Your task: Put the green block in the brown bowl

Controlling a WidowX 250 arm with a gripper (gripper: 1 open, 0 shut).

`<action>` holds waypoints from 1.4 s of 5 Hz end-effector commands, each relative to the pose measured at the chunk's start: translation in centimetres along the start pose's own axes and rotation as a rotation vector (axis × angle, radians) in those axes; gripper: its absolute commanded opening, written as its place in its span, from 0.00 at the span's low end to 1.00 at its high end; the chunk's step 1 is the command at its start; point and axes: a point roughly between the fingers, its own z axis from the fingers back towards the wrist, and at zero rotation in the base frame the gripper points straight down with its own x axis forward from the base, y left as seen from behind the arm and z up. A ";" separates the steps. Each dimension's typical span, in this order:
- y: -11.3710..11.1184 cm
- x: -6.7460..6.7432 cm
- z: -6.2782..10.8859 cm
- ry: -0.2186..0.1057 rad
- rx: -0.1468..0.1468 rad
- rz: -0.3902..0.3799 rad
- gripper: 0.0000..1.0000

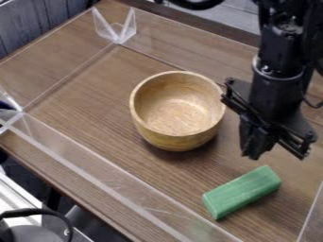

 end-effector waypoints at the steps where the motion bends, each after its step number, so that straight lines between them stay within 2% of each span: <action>1: 0.0 0.4 0.6 -0.033 -0.005 -0.001 0.00; 6: 0.0 0.4 0.6 -0.047 -0.031 -0.001 0.00; 7: -0.1 0.4 0.3 -0.055 -0.038 -0.014 1.00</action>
